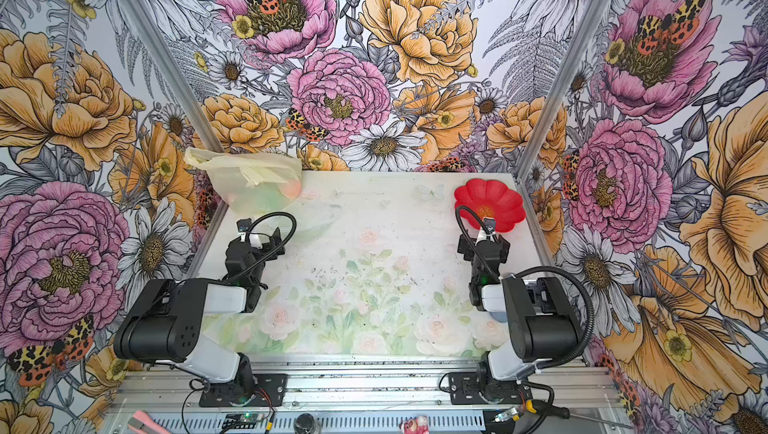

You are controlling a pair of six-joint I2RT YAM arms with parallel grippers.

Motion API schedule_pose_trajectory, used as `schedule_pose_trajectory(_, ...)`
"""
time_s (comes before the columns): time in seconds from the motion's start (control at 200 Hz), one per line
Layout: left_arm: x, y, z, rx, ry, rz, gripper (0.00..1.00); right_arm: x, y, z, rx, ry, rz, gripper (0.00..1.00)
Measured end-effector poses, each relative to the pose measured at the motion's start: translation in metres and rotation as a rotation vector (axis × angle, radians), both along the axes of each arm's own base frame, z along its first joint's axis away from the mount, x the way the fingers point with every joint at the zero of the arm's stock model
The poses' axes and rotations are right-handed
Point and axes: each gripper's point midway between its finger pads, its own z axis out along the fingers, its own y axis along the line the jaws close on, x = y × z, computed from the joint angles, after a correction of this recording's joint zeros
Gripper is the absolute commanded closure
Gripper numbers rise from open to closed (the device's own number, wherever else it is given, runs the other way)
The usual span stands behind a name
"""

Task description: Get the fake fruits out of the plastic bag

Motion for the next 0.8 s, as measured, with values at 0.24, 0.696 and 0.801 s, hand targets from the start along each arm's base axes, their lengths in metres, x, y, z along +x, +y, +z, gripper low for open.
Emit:
schedule_pose_trajectory(0.24, 0.0000, -0.0001, 0.0000, 0.000, 0.000, -0.001, 0.01, 0.0000, 0.0000, 0.0000, 0.000, 0.000, 0.000, 0.00)
schedule_pose_trajectory(0.696, 0.0009, 0.0013, -0.0001, -0.021, -0.002, -0.041, 0.01, 0.0000, -0.0002, 0.0000, 0.000, 0.000, 0.000, 0.00)
schedule_pose_trajectory(0.801, 0.0010, 0.0001, -0.0001, -0.023, -0.002, -0.048, 0.02, 0.0000, -0.0002, 0.0000, 0.000, 0.000, 0.000, 0.01)
